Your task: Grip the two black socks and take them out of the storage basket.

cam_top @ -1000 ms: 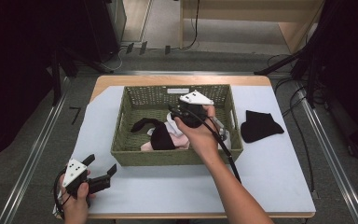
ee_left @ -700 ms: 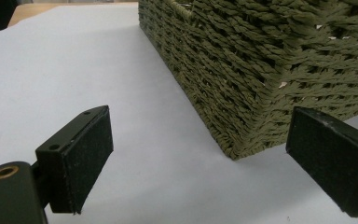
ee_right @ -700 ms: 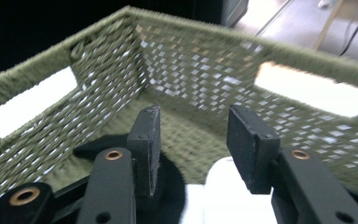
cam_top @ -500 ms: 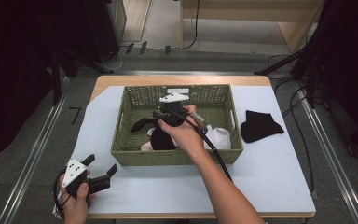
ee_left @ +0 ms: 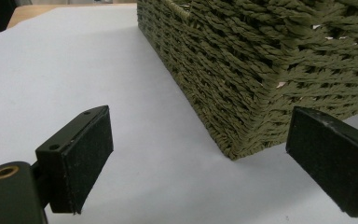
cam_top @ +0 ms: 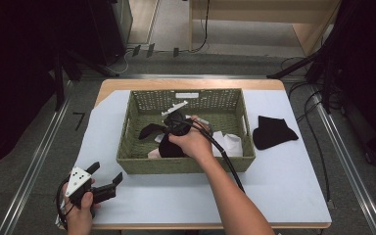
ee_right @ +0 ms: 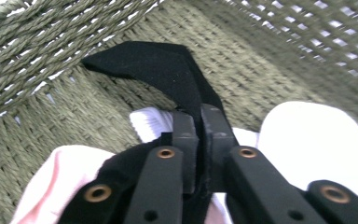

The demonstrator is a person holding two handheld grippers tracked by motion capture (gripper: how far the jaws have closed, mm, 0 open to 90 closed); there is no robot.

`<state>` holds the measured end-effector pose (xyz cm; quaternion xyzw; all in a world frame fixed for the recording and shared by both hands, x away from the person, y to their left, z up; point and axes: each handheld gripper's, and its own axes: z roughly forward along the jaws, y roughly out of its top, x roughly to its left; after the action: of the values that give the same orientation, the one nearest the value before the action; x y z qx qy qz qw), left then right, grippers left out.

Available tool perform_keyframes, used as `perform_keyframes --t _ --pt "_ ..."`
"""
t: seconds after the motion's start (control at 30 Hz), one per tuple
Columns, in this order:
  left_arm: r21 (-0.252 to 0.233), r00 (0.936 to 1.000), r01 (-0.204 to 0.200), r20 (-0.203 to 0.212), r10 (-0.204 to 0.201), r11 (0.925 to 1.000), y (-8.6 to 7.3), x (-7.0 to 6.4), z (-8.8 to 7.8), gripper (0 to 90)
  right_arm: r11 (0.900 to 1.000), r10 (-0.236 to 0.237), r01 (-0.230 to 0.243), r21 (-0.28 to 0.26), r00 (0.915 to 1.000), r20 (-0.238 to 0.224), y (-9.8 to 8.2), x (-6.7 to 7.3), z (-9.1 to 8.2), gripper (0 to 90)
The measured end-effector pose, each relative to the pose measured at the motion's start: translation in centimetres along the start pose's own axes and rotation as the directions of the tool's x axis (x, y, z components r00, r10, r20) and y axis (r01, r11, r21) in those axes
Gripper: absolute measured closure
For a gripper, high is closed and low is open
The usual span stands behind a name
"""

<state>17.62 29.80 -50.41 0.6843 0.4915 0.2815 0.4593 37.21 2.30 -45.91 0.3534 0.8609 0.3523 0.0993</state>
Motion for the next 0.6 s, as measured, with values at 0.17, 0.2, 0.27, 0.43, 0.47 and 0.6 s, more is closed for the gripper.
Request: perform_keyframes --t 0.17,0.2,0.27,0.43,0.47,0.6 --pt "0.002 1.0 -0.001 0.001 0.001 1.0 0.0 0.0 0.0 8.3 0.995 0.026 -0.022 -0.102 0.9986 0.047 0.3 -0.4 -1.3 88.8" --pt "0.001 1.0 -0.001 0.001 0.001 1.0 0.0 0.0 0.0 8.3 0.991 0.034 -0.027 -0.131 0.9979 0.055 0.4 -0.4 -1.6 88.8" --pt "0.001 1.0 0.0 0.001 0.0 1.0 0.0 0.0 0.0 8.3 0.981 0.036 -0.021 -0.192 0.9967 0.073 0.5 -0.5 -2.3 88.9" --pt "0.002 1.0 -0.003 0.001 0.003 1.0 0.0 0.0 0.0 8.3 0.961 0.035 0.0 -0.275 0.9918 0.123 0.4 -0.7 -3.7 88.8" --pt "0.002 1.0 -0.003 0.001 0.003 1.0 0.0 0.0 0.0 8.3 0.954 0.033 0.007 -0.299 0.9914 0.126 0.4 -0.8 -4.1 88.9" --pt "0.005 1.0 -0.004 -0.001 0.004 1.0 0.0 -0.1 0.0 8.3 0.927 0.04 0.025 -0.375 0.9857 0.164 0.1 -1.5 -5.7 88.8"
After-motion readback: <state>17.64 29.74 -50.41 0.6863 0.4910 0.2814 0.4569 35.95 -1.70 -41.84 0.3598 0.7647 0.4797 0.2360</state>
